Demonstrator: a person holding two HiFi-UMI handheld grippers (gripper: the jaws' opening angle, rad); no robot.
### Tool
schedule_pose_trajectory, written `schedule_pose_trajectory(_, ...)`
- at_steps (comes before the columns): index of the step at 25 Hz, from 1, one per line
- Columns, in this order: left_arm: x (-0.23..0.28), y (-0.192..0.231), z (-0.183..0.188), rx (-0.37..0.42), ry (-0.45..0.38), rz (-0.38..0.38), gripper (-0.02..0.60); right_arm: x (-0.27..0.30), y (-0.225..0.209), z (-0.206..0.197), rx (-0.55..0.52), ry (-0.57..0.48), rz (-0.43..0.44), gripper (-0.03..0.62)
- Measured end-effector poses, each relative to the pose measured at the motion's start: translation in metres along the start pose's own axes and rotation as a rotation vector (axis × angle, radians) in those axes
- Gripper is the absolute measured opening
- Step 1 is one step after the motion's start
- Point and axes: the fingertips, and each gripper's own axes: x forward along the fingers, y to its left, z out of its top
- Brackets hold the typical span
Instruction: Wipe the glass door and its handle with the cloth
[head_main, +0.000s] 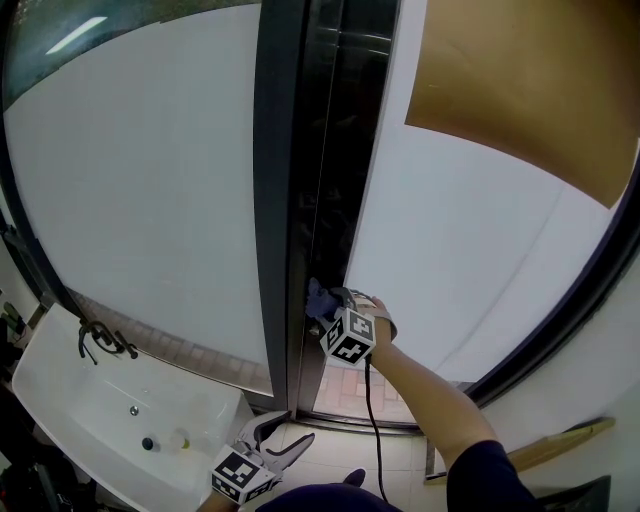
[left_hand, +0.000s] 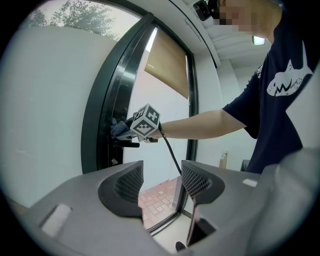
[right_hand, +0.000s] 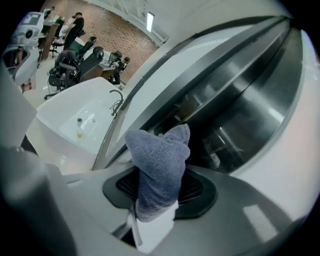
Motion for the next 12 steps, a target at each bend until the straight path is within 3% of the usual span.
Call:
schedule_pose_trajectory(9, 0.0041, 0.0006, -0.0037, -0.007, 0.008, -0.006, 0.236, -0.0011, 0.0126, -0.0053, 0.337, 0.042, 0.234, 0.169)
schedule_pose_trajectory(12, 0.0048, 0.0013, -0.0045, -0.008, 0.011, -0.007, 0.236, -0.003, 0.0126, -0.0045, 0.403, 0.022, 0.26, 0.192)
